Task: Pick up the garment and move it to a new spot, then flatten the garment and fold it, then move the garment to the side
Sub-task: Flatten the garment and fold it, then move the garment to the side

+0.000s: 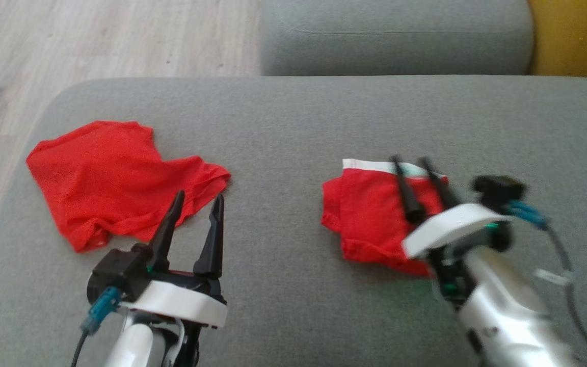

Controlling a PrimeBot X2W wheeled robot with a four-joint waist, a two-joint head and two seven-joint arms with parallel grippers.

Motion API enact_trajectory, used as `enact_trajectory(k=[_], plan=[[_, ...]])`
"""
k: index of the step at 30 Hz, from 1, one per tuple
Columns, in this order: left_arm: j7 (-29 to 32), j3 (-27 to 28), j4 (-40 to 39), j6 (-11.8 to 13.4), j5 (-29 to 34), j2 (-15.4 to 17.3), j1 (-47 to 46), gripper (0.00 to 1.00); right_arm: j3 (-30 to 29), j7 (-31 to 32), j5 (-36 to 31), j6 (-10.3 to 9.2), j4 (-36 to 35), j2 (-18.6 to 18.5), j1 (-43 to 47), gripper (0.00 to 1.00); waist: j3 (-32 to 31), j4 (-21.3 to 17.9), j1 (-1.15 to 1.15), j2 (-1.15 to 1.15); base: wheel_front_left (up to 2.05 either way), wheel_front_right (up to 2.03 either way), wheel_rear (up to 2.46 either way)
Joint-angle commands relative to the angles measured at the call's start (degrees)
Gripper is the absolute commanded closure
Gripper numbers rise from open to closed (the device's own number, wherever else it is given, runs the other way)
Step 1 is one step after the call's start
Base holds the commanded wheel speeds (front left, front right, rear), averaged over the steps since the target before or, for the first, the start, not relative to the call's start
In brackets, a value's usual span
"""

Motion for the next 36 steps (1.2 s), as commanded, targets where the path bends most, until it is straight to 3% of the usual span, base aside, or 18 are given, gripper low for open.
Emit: enact_trajectory(k=[1,7,13,18,24,30,36], plan=[[-0.3,2.2,-2.4,0.3,-0.1,0.1,-1.5,0.0,-0.8,-0.8,-1.7,0.29,-2.3,-0.2,0.6,0.0,-0.2,-0.6,0.0,0.0,0.0,0.0,0.0],[-0.3,2.6,-3.2,0.4,0.1,0.1,-1.6,0.0,-15.6,-0.8,-16.4,0.29,-11.7,-0.3,9.4,0.0,-0.2,-2.3,0.0,0.0,0.0,0.0,0.0],[-0.3,2.4,-3.5,0.4,0.2,0.1,-1.2,0.0,-24.7,-0.8,-28.0,0.29,-21.1,1.6,17.6,0.0,0.1,-3.5,0.0,0.0,0.0,0.0,0.0],[-0.3,2.4,-3.2,0.3,1.2,0.1,-0.3,0.0,-27.2,-0.8,-32.6,0.29,-25.5,2.4,21.4,0.0,0.4,-4.6,0.0,0.0,0.0,0.0,0.0],[-0.3,2.6,-3.2,0.4,1.3,0.1,0.2,0.0,-26.2,-0.8,-30.8,0.29,-27.2,2.4,22.4,0.0,0.6,-5.4,0.0,0.0,0.0,0.0,0.0],[-0.3,2.1,-3.4,0.5,1.1,0.1,-0.7,0.0,-26.6,-0.4,-31.8,0.29,-27.3,2.4,21.8,0.0,1.7,-5.0,0.0,0.0,0.0,0.0,0.0],[-0.3,0.8,-3.1,0.2,0.8,0.1,-2.7,0.0,-28.3,3.8,-35.2,0.29,-23.6,2.4,18.1,0.0,4.9,-3.3,0.0,0.0,0.0,0.0,0.0]])
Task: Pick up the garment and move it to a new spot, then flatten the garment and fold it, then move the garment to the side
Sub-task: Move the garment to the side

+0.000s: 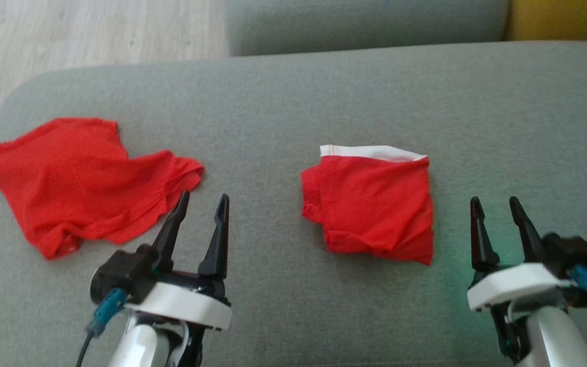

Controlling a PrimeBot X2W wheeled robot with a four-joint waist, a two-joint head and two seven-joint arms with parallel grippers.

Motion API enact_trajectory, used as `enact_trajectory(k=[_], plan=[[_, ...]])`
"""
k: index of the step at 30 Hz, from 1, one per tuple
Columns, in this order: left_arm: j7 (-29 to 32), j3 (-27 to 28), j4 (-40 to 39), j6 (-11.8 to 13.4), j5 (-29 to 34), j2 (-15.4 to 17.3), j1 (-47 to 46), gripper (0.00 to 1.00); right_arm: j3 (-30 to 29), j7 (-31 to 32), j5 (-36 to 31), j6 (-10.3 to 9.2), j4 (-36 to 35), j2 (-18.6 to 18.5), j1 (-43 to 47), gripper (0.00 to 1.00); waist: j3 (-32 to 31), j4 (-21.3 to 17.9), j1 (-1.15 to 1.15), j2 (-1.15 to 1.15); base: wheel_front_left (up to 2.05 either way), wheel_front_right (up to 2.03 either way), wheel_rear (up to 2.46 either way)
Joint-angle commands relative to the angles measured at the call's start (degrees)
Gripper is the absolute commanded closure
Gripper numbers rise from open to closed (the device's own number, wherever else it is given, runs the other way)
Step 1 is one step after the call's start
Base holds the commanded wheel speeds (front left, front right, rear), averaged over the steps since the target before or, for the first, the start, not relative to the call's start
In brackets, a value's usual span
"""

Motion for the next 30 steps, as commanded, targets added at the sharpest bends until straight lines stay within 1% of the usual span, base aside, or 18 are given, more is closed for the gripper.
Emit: enact_trajectory(k=[1,5,9,17,22,25,26,27,30], plan=[[-0.3,1.3,-1.8,0.2,-0.2,0.1,-3.2,0.0,1.0,0.6,-0.8,0.29,-1.0,-0.1,-3.5,0.0,1.1,0.9,0.0,0.0,0.0,0.0,0.0],[-0.3,0.5,-1.4,0.2,-0.4,0.1,-4.2,0.0,0.6,3.5,-1.2,0.29,3.0,-0.1,-6.0,0.0,2.7,2.3,0.0,0.0,0.0,0.0,0.0],[-0.3,0.0,-1.1,0.3,-0.8,0.1,-4.9,0.0,1.4,5.7,0.2,0.29,7.6,-0.1,-8.3,0.0,3.8,3.7,0.0,0.0,0.0,0.0,0.0],[-0.3,-0.3,-1.2,0.7,-1.1,0.1,-5.9,0.0,6.3,9.3,7.4,0.29,16.1,-0.1,-13.0,0.0,6.0,5.0,0.0,0.0,0.0,0.0,0.0],[-0.3,-0.5,-1.2,0.7,-0.8,0.1,-6.5,0.0,9.6,10.6,8.9,0.29,21.9,-0.1,-16.0,0.0,7.0,4.8,0.0,0.0,0.0,0.0,0.0],[-0.3,-0.6,-1.0,0.8,-0.8,0.1,-7.2,0.0,11.0,10.6,7.9,0.29,24.8,-0.1,-17.7,0.0,7.3,4.6,0.0,0.0,0.0,0.0,0.0],[-0.3,-0.6,-1.0,0.8,-0.9,0.1,-7.4,0.0,11.4,10.5,7.5,0.29,25.6,-0.1,-18.2,0.71,7.4,4.5,0.0,0.0,0.0,0.0,0.0],[-0.3,-0.6,-1.0,0.8,-0.9,0.1,-7.6,0.0,11.7,10.2,6.9,0.29,26.2,-0.1,-18.6,1.0,7.4,4.4,0.0,0.0,0.0,0.0,0.0],[-0.3,-0.4,-1.1,1.0,-0.9,0.1,-7.7,0.0,11.2,8.8,3.3,0.29,27.5,-0.1,-20.2,1.0,7.2,3.5,0.0,0.0,0.0,0.0,0.0]])
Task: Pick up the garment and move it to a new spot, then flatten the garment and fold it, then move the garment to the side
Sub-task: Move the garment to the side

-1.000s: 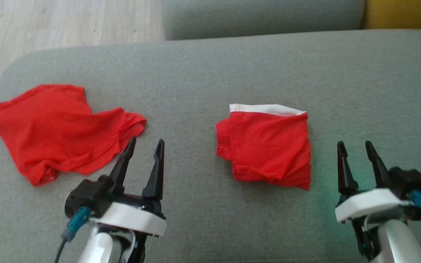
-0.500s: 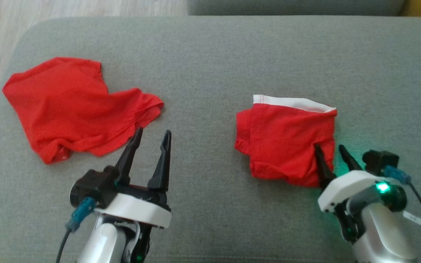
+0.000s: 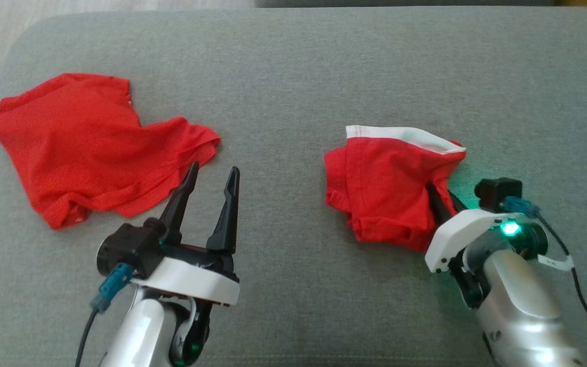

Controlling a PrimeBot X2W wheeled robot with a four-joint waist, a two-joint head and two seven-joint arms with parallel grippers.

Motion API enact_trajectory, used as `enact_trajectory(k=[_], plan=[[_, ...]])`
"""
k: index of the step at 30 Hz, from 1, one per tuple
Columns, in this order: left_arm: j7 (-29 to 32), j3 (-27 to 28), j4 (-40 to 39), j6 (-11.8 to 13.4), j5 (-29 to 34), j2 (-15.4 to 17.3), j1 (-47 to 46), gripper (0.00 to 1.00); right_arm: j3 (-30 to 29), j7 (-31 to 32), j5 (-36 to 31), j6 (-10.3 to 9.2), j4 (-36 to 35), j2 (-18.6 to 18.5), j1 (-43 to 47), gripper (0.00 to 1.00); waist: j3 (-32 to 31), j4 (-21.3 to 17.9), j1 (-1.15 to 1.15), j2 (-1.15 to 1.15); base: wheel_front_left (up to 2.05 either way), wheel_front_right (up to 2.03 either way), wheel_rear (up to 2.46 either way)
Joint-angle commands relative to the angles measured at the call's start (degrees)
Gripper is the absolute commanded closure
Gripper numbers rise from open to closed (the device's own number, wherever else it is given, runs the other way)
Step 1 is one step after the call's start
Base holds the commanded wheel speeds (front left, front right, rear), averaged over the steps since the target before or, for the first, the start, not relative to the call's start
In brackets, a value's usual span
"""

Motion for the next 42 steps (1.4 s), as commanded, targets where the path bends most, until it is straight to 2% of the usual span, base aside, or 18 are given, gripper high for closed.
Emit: enact_trajectory(k=[1,4,9,14,15,17,20,24,29,35,36,37,42], plan=[[-0.3,1.9,-1.8,0.4,0.0,0.1,-2.0,0.0,0.7,-0.6,-2.1,0.28,0.2,0.5,-0.5,1.0,-0.2,-0.7,-0.01,0.0,0.0,0.0,0.0],[-0.3,2.0,-2.1,0.3,0.1,0.1,-1.7,0.0,-1.2,-1.9,-8.2,0.28,-0.8,-1.4,-2.0,1.0,-0.4,-2.4,-0.01,0.0,0.0,0.0,0.0],[-0.3,1.3,-2.9,-0.1,0.4,0.1,-2.6,0.0,0.0,-1.1,-12.3,0.28,-4.7,-7.7,-2.7,1.0,0.4,-4.8,-0.01,0.0,0.0,0.0,0.0],[-0.3,-0.2,-3.5,-0.5,0.4,0.1,-5.1,0.0,2.9,1.1,-12.7,0.28,-8.9,-17.7,-2.7,1.0,2.2,-6.4,-0.01,0.0,0.0,0.0,0.0],[-0.3,-0.2,-3.5,-0.5,0.4,0.1,-5.1,0.0,2.9,1.1,-12.7,0.28,-8.9,-17.7,-2.7,1.0,2.2,-6.4,-0.01,0.0,0.0,0.0,0.0],[-0.3,-0.7,-3.9,-0.5,0.2,0.1,-6.2,0.0,3.5,1.7,-12.1,0.28,-9.9,-21.9,-2.8,1.0,3.0,-6.8,-0.01,0.0,0.0,0.0,0.0],[-0.3,-1.6,-4.3,-0.2,0.0,0.1,-7.6,0.0,3.2,2.3,-11.7,0.28,-10.1,-27.7,-3.0,1.0,4.2,-6.9,-0.01,0.0,0.0,0.0,0.0],[-0.3,-2.5,-4.5,-0.1,-0.2,0.1,-8.8,0.0,0.5,2.5,-11.5,0.28,-9.0,-33.1,-3.5,1.0,5.4,-6.6,-0.01,0.0,0.0,0.0,0.0],[-0.3,-2.3,-4.7,-0.2,0.3,0.1,-9.2,0.0,-2.9,2.7,-12.8,0.28,-7.9,-35.3,-4.6,1.0,6.6,-6.2,-0.01,0.0,0.0,0.0,0.0],[-0.3,-1.5,-4.4,-0.5,0.7,0.1,-9.2,0.0,-6.4,3.0,-14.8,0.28,-6.9,-34.3,-4.8,1.0,6.9,-5.6,-0.01,0.0,0.0,0.0,0.0],[-0.3,-1.4,-4.4,-0.5,0.7,0.1,-9.2,0.0,-7.0,3.1,-15.2,0.28,-6.9,-33.9,-4.7,0.75,6.8,-5.6,-0.01,0.0,0.0,0.0,0.0],[-0.3,-1.3,-4.3,-0.5,0.6,0.1,-9.1,0.0,-7.7,2.9,-15.7,0.28,-7.0,-33.4,-4.6,0.0,6.5,-5.6,-0.01,0.0,0.0,0.0,0.0],[-0.3,-0.8,-3.8,-0.4,0.5,0.1,-7.9,0.0,-10.2,2.3,-17.8,0.28,-8.6,-30.5,-3.4,0.0,3.9,-5.8,-0.01,0.0,0.0,0.0,0.0]])
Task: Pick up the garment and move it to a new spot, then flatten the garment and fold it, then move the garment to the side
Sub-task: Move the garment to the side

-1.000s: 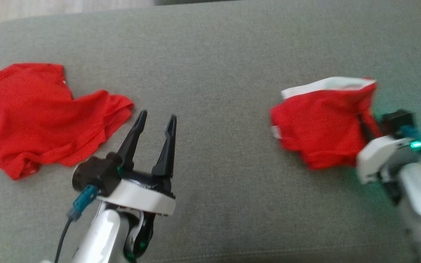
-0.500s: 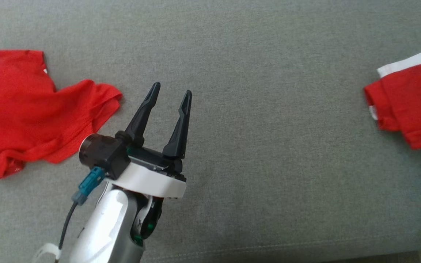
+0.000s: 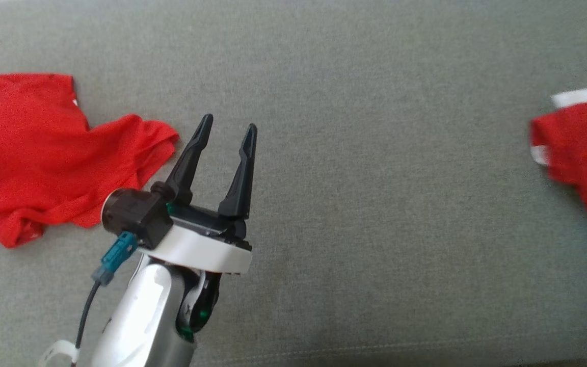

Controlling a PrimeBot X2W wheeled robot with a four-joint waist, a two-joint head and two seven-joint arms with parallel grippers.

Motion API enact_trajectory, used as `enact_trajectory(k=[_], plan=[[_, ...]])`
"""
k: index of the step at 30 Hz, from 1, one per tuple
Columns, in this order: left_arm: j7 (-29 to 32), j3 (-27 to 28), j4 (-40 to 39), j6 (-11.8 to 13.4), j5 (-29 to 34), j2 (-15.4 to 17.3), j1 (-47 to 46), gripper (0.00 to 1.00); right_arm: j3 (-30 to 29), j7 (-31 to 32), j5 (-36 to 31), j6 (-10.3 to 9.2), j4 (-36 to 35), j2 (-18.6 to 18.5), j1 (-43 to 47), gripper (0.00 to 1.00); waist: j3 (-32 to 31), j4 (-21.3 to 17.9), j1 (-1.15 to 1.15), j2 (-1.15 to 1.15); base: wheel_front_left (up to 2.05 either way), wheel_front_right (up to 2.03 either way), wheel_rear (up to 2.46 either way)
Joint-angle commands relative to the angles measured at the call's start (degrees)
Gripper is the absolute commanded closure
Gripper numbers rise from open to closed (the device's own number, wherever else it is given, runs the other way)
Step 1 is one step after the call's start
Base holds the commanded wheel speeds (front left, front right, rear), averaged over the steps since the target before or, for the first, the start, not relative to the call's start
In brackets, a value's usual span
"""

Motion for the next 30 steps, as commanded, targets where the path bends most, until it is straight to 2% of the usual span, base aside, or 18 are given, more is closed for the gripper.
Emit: enact_trajectory(k=[1,5,13,14,16,17,20,24,30], plan=[[-0.3,2.0,-1.6,-0.3,0.2,0.1,-0.6,0.0,-0.3,-1.0,-0.7,0.2,-2.7,-0.5,1.3,0.0,-1.8,-0.2,0.0,0.0,0.0,0.0,0.0],[-0.3,3.0,-1.6,0.0,0.1,0.1,1.0,0.0,-0.6,-2.2,0.0,0.2,-7.2,4.0,2.8,0.0,-5.1,-0.4,0.0,0.0,0.0,0.0,0.0],[-0.3,5.8,-1.9,0.3,0.5,0.1,6.2,0.0,-0.4,-5.9,6.6,0.2,-20.6,15.5,9.6,0.0,-12.7,0.3,0.0,0.0,0.0,0.0,0.0],[-0.3,5.8,-1.9,0.3,0.5,0.1,6.2,0.0,-0.4,-5.9,6.6,0.2,-20.6,15.5,9.6,0.0,-12.7,0.3,0.0,0.0,0.0,0.0,0.0],[-0.3,7.2,-1.9,0.2,1.3,0.1,9.4,0.0,-0.5,-7.2,8.3,0.2,-25.6,21.5,14.8,0.0,-15.7,1.0,0.0,0.0,0.0,0.0,0.0],[-0.3,7.2,-1.9,0.2,1.3,0.1,9.4,0.0,-0.5,-7.2,8.3,0.2,-25.6,21.5,14.8,0.0,-15.7,1.0,0.0,0.0,0.0,0.0,0.0],[-0.3,8.1,-2.2,-0.1,1.5,0.1,11.9,0.0,-0.2,-8.5,9.3,0.2,-29.5,26.8,20.1,0.0,-17.0,1.9,0.0,0.0,0.0,0.0,0.0],[-0.3,9.0,-2.8,0.1,1.6,0.1,14.1,0.0,-0.6,-10.2,11.2,0.2,-31.8,29.4,24.4,0.0,-18.0,2.4,0.0,0.0,0.0,0.0,0.0],[-0.3,9.3,-2.6,-0.4,1.6,0.1,16.5,0.0,2.1,-13.6,16.9,0.2,-30.5,29.8,29.6,0.0,-18.8,2.5,0.0,0.0,0.0,0.0,0.0]])
